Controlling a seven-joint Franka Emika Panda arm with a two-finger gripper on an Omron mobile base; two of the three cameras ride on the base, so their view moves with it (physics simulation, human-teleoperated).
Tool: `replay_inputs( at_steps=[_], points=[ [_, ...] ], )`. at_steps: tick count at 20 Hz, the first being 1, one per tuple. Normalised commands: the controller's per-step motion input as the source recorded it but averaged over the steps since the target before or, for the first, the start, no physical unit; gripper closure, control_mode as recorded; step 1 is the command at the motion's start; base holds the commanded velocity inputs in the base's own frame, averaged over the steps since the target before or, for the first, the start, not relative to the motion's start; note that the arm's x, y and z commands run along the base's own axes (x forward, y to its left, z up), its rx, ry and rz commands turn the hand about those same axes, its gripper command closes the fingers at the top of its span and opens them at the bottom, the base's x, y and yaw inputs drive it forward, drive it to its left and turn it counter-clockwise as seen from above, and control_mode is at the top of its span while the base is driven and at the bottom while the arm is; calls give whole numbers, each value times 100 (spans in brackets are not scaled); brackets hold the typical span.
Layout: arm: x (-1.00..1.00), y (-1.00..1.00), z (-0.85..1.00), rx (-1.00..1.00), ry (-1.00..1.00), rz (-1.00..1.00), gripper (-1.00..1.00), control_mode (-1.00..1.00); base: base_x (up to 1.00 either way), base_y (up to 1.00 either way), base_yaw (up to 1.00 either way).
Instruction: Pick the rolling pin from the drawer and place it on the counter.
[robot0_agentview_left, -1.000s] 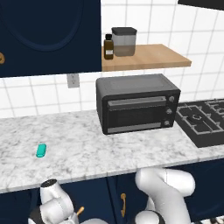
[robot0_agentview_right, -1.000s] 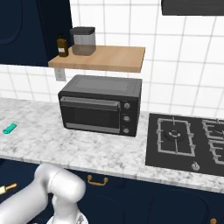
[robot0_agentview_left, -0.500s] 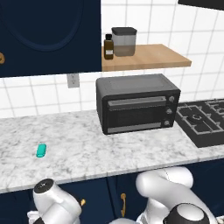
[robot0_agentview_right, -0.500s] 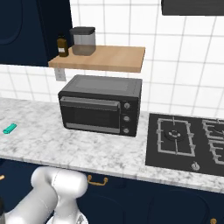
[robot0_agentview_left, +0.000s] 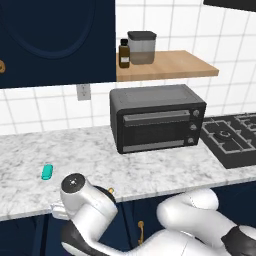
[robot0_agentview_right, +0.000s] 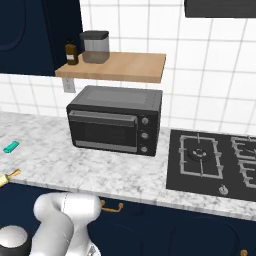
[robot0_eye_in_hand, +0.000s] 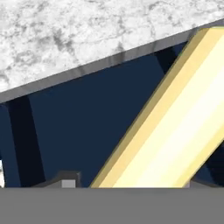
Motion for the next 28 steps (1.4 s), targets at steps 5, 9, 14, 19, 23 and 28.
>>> replay_inputs(
  at_steps=[5,9,14,19,23,28],
  points=[
    [100,-38,42,0,-7,7,100,-100,0,0,0],
    [100,-4,6,0,15,2,100,-100,0,0,0],
    [100,13,2,-4,35,0,100,-100,0,0,0],
    [95,58,0,-17,16,-2,100,-100,0,0,0],
    [67,30,-3,-15,3,0,100,-100,0,0,0],
    [27,33,-67,-13,0,0,100,-100,0,0,0]
  ],
)
